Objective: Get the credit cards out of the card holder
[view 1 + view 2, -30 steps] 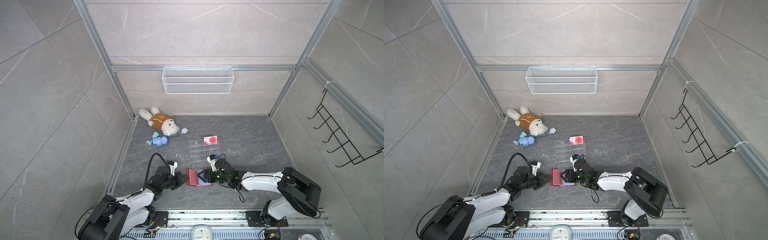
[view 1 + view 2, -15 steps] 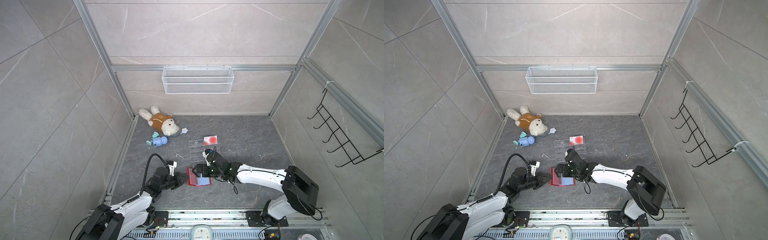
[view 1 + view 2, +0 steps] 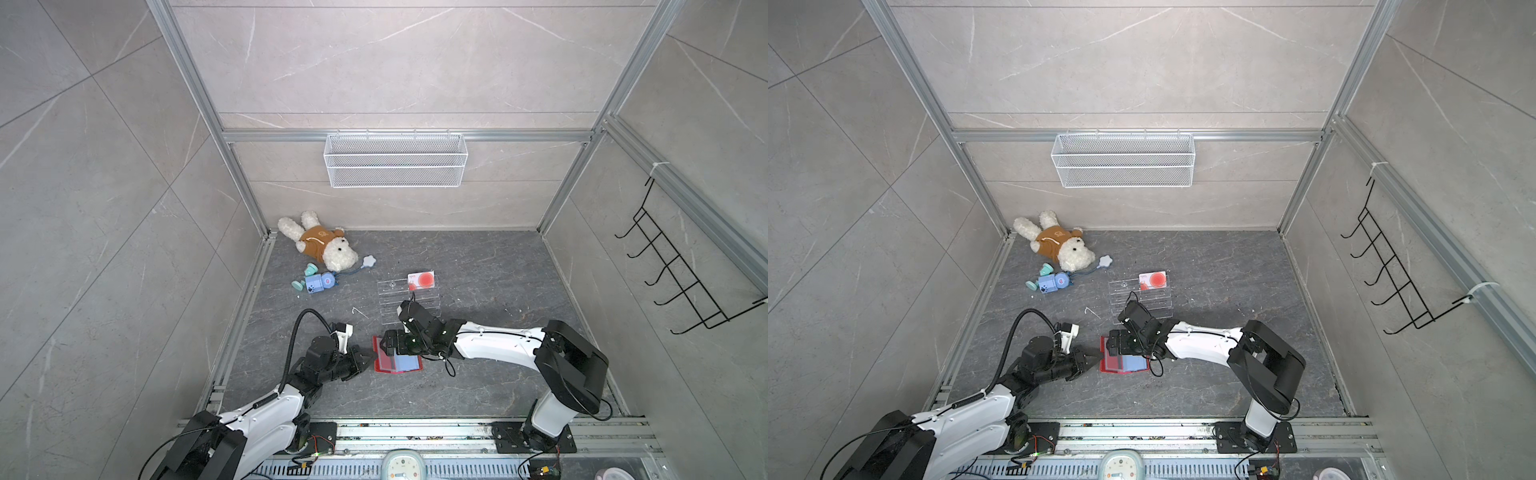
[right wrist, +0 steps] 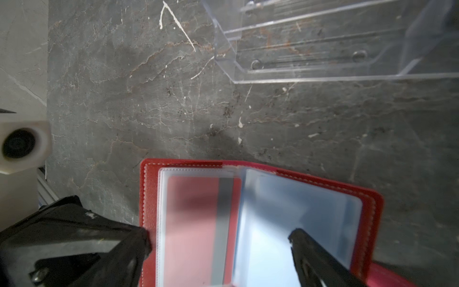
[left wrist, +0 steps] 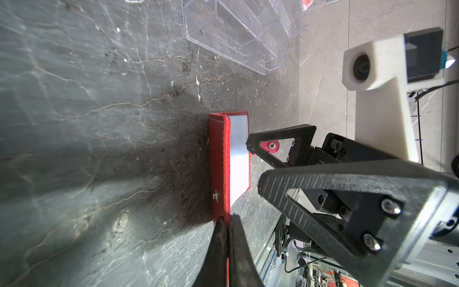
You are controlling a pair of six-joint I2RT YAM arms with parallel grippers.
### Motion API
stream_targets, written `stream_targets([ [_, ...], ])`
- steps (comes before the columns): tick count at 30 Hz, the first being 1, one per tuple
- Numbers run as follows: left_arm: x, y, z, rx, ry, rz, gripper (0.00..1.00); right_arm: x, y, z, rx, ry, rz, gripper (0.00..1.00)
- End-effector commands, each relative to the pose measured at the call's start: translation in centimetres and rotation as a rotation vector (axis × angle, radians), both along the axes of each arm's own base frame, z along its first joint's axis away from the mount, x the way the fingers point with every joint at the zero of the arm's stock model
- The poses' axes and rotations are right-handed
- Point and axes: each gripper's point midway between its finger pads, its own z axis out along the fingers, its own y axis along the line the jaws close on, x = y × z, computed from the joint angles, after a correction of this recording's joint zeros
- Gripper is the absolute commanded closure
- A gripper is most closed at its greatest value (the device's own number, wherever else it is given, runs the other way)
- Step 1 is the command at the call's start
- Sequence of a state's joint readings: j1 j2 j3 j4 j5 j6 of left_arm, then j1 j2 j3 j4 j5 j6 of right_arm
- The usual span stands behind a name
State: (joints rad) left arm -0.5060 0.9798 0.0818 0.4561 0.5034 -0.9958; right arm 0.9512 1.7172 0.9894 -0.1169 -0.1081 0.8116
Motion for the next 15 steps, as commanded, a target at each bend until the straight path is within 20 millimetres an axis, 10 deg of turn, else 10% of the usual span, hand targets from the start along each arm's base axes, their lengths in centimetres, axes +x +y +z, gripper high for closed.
stream_targets([
  [1,0.1,-0.1,0.8,-0.019,-0.03,0.001,1.0,0.0,0.5,-0.3,-0.022,-0.006,0.02,0.07],
  [15,0.1,-0.2,1.0,-0.021,-0.034,-0.003,1.0,0.0,1.6,-1.3,-0.044,0.004,0.04,0.09],
])
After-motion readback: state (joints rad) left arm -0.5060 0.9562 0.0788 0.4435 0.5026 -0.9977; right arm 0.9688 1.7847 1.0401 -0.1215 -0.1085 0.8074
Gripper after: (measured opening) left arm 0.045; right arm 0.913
